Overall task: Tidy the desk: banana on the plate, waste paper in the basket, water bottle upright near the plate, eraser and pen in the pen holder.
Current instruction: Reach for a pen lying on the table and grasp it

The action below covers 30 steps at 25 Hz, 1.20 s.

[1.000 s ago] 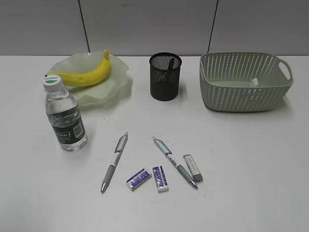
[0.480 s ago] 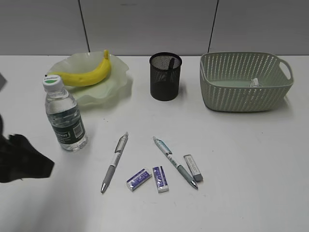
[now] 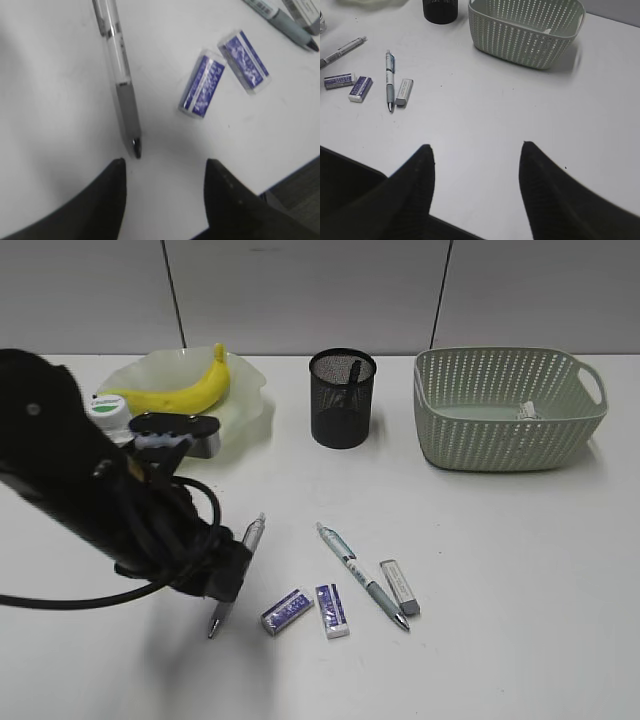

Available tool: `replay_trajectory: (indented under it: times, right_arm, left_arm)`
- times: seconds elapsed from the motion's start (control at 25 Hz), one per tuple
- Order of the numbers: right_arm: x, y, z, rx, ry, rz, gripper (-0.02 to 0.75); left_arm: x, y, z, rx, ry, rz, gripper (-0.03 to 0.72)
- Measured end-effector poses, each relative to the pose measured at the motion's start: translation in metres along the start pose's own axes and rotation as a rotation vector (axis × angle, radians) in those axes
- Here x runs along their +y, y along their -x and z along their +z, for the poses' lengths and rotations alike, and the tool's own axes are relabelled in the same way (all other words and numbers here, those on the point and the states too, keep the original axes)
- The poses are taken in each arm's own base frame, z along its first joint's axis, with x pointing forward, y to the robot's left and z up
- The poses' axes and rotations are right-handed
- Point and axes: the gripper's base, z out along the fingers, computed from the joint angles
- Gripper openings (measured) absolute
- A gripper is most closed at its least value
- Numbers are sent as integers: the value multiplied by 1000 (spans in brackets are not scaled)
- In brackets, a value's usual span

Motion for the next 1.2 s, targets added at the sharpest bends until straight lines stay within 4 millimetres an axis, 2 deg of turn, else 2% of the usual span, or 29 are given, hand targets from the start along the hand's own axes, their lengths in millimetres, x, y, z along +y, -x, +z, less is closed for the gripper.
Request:
replay_trajectory:
  times: [0.2,0.4,0.68,0.96,1.04,1.2]
  right_arm:
    - [0,0,0,0,0,0,433]
    - [0,0,0,0,0,0,433]
    - [0,0,0,0,0,1,433]
    - [0,0,0,0,0,1,433]
    - [0,0,0,0,0,1,433]
    - [0,0,0,0,0,1,433]
  left_arm:
    - [-6,36,20,-14,51,-4,378]
    - [-6,68,41,-14,108,73,378]
    - [1,87,72,65,201,89,378]
    - [3,91,90,102,217,71,364]
    - [4,91,91,106,220,73,333]
    - [7,91,90,114,240,92,153]
